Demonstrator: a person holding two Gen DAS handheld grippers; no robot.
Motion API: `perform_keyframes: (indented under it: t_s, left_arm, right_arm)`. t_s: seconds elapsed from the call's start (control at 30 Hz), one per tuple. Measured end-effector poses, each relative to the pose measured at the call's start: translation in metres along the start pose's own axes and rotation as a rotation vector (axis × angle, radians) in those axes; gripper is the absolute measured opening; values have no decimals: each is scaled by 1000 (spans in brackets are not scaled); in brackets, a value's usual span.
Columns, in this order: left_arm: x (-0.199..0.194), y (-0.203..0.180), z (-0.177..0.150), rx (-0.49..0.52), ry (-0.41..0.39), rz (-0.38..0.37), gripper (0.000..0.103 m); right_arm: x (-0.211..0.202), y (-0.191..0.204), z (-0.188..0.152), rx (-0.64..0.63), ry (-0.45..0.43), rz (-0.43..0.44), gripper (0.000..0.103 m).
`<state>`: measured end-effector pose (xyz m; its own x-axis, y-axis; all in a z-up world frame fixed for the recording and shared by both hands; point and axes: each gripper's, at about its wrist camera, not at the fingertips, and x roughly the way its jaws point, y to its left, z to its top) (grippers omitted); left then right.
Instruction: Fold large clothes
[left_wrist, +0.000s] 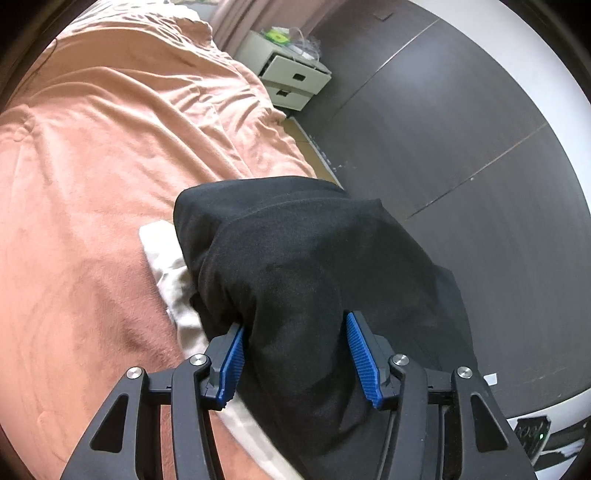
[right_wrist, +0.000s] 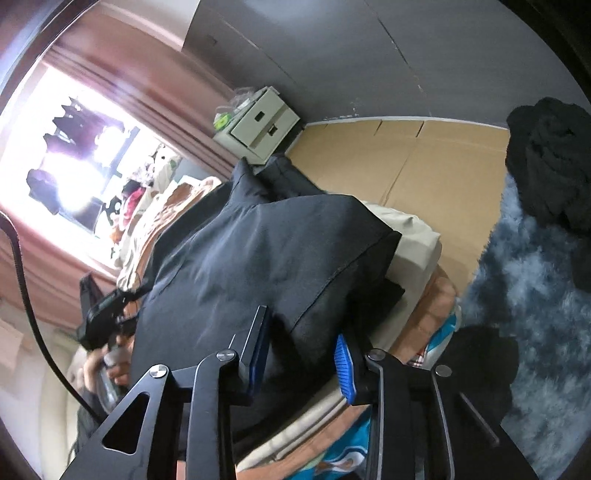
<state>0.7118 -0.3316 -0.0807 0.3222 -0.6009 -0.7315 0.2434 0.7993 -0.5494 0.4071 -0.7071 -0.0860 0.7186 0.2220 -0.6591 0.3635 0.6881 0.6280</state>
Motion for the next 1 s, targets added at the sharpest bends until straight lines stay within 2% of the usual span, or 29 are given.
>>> perform_keyframes:
  t_s: [0.07, 0.13, 0.23, 0.37, 0.43, 0.47, 0.5, 0.53, 0.6, 0.73, 0.8, 0.93, 1.0]
  left_arm:
    - [-11, 1, -6, -6, -5, 3, 56]
    - [-20, 2, -10, -9, 0, 4, 56]
    - [-41, 3, -16, 6, -21, 45, 56]
    - [-71, 2, -29, 41, -36, 70, 56]
    - [-82, 2, -36, 47, -41, 68, 57]
    - [-92, 2, -42, 49, -45, 68, 60]
    - [-99, 1, -46, 53, -47, 69, 63]
    - [-104, 0, -50, 57, -50, 69, 70]
    - [-122, -3, -60, 73, -72, 71, 78]
    - [-152, -5, -74, 78, -96, 56, 83]
    - [-165, -8, -81, 89, -105, 51, 85]
    - [-201, -16, -100, 128, -150, 54, 99]
    - [-217, -19, -109, 141, -169, 53, 101]
  right_arm:
    - [0, -6, 4, 7, -18, -13, 32]
    - [-1, -14, 6, 36, -31, -64, 32]
    - [-6, -22, 7, 69, -53, -139, 32]
    - [-25, -10, 3, 42, -79, -191, 32]
    - [-35, -3, 0, 31, -81, -185, 33]
    - [-40, 2, -3, 27, -80, -169, 35]
    - [-44, 6, -5, 21, -80, -162, 42]
    - [-49, 12, -7, 6, -82, -160, 47]
    - [-58, 22, -12, -15, -94, -154, 65]
    - [-76, 44, -23, -49, -101, -116, 70]
    - [-83, 56, -29, -73, -99, -114, 82]
    - [-102, 75, -45, -124, -124, -110, 86]
    - [-111, 84, -53, -144, -135, -111, 94]
